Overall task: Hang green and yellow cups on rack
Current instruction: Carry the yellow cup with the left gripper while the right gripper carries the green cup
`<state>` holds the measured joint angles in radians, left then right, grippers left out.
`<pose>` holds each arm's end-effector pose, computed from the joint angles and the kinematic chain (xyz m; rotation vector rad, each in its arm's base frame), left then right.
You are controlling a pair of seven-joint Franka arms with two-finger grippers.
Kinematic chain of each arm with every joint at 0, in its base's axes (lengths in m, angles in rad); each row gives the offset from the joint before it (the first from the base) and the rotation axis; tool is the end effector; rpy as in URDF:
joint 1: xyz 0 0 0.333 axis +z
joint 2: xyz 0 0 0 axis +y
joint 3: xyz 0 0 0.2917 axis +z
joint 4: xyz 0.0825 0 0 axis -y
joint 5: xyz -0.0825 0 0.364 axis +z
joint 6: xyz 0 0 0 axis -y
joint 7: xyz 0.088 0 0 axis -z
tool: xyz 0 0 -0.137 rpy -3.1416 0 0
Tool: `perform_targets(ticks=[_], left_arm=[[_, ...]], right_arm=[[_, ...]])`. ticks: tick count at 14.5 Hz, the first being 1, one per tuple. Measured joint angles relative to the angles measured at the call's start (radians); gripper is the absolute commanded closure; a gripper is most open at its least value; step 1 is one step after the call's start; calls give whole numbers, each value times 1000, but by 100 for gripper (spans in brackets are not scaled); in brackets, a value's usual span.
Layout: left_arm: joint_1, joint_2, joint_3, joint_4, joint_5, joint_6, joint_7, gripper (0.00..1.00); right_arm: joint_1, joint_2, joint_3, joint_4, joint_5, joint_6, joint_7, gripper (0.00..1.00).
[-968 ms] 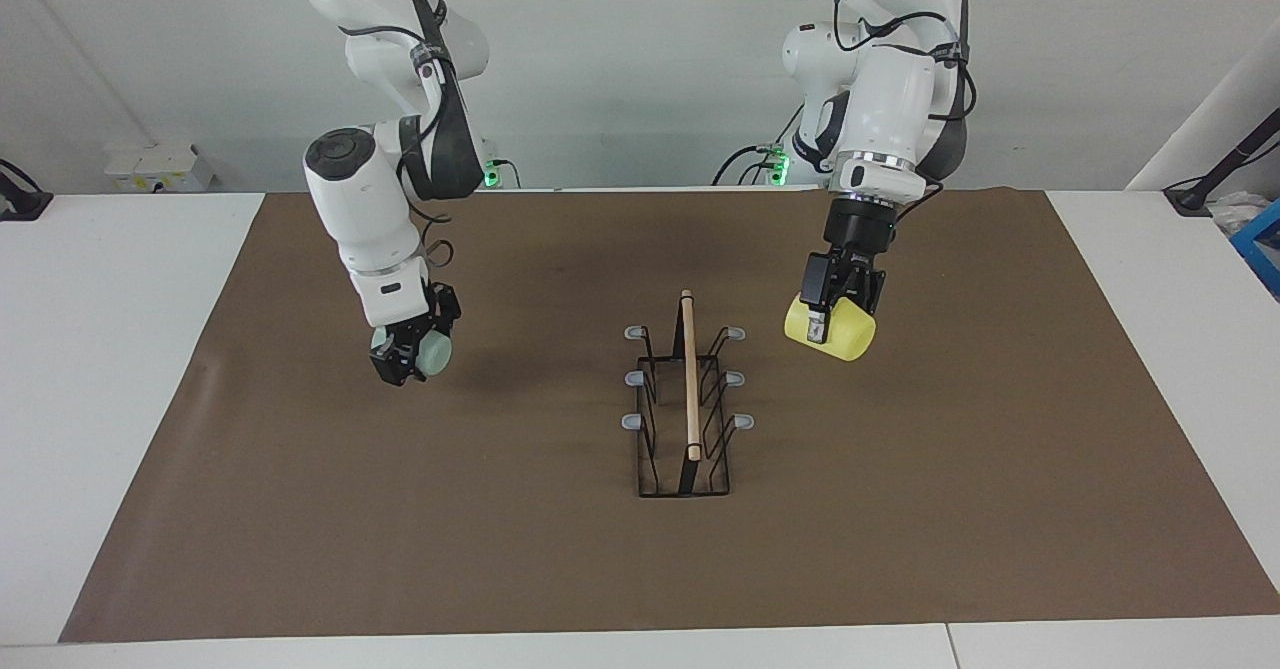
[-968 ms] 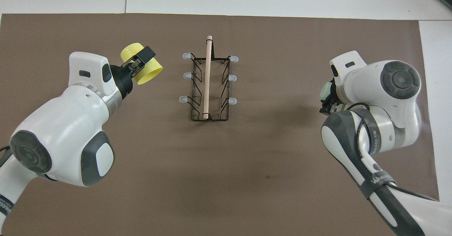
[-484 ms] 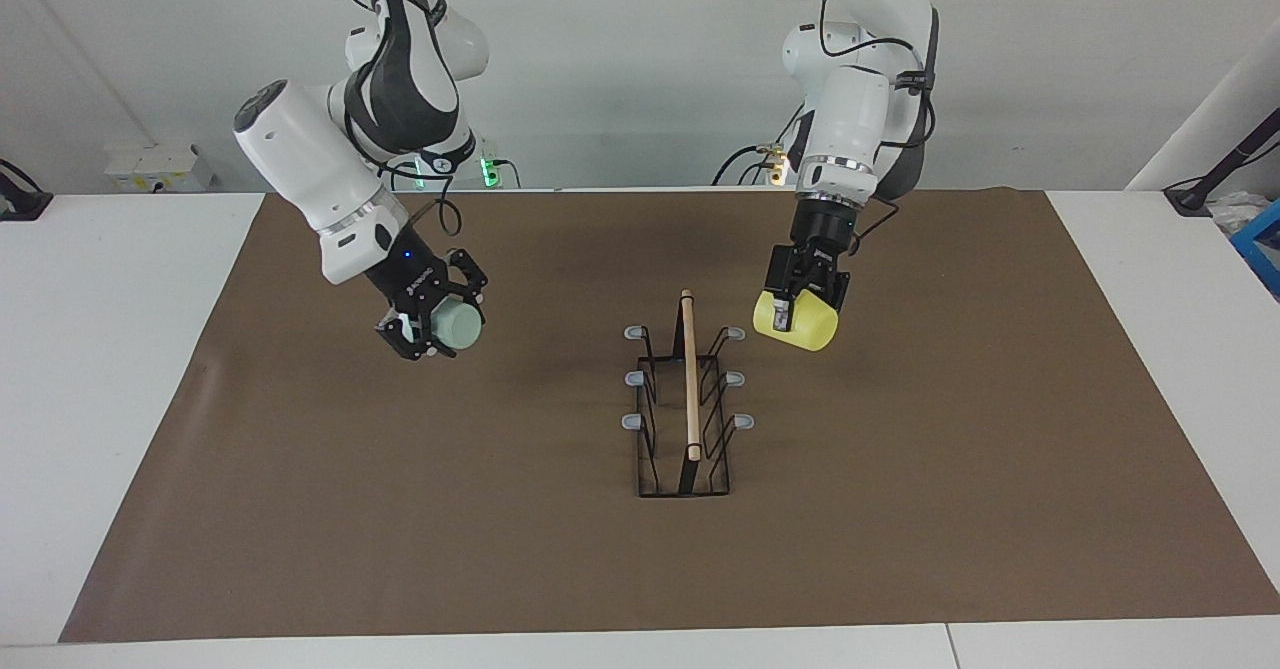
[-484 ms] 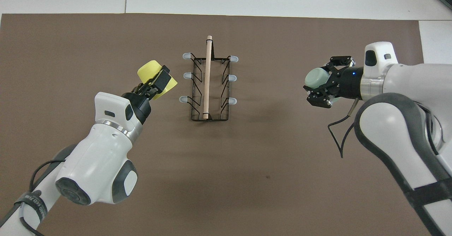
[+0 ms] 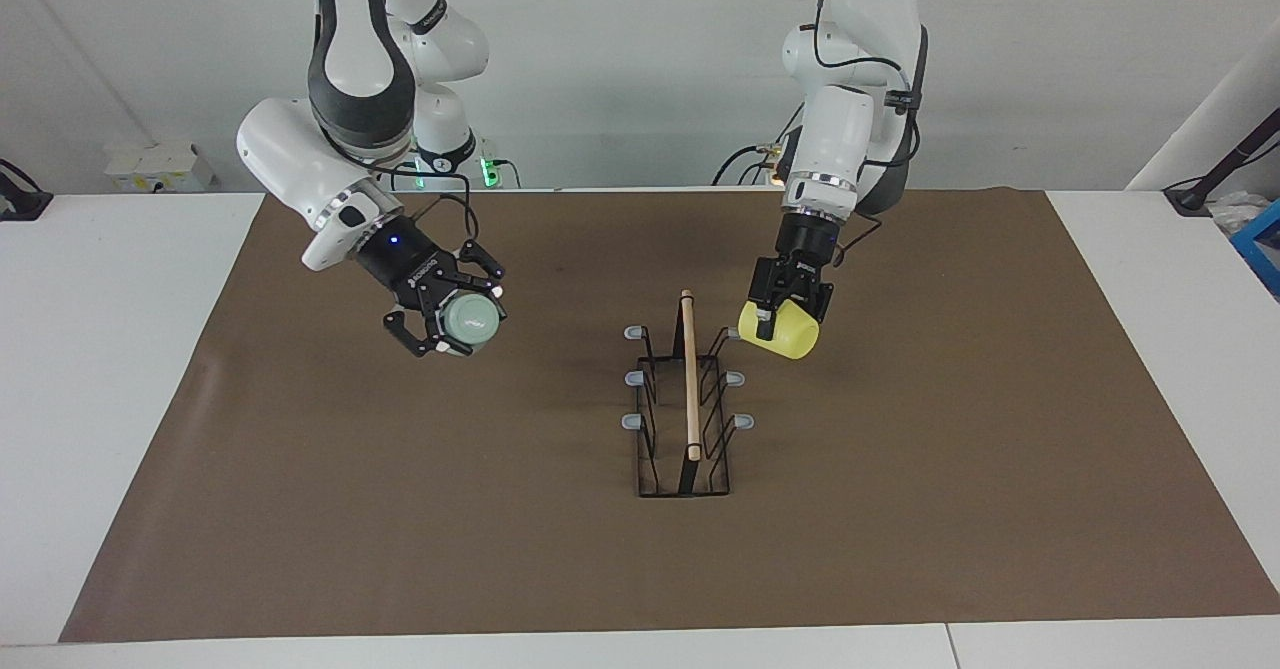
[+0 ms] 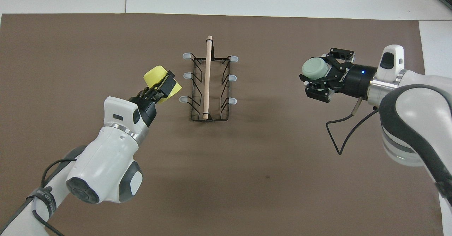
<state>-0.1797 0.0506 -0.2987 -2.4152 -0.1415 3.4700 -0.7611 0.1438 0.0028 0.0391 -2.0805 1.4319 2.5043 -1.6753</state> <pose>0.4978 -0.2367 0.3886 2.2751 0.5210 1.0123 0.5702 0.1163 0.4369 -2.1447 -0.8994 -1.2220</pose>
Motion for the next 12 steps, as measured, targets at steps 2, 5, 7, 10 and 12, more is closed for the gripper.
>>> perform_targets(ticks=[2, 5, 7, 10, 12], left_arm=[[0, 11, -7, 0, 2, 0, 14, 100], [0, 24, -23, 0, 3, 1, 33, 100], [0, 26, -30, 0, 3, 1, 43, 100], [0, 29, -43, -4, 4, 1, 55, 100], [0, 29, -52, -14, 4, 1, 58, 100]], right_arm=[[54, -7, 3, -6, 140, 50, -53, 91], [126, -10, 5, -18, 476, 82, -270, 91], [174, -10, 6, -41, 691, 88, -435, 91], [209, -9, 7, -63, 864, 87, -586, 92], [211, 4, 7, -72, 972, 53, -681, 92]])
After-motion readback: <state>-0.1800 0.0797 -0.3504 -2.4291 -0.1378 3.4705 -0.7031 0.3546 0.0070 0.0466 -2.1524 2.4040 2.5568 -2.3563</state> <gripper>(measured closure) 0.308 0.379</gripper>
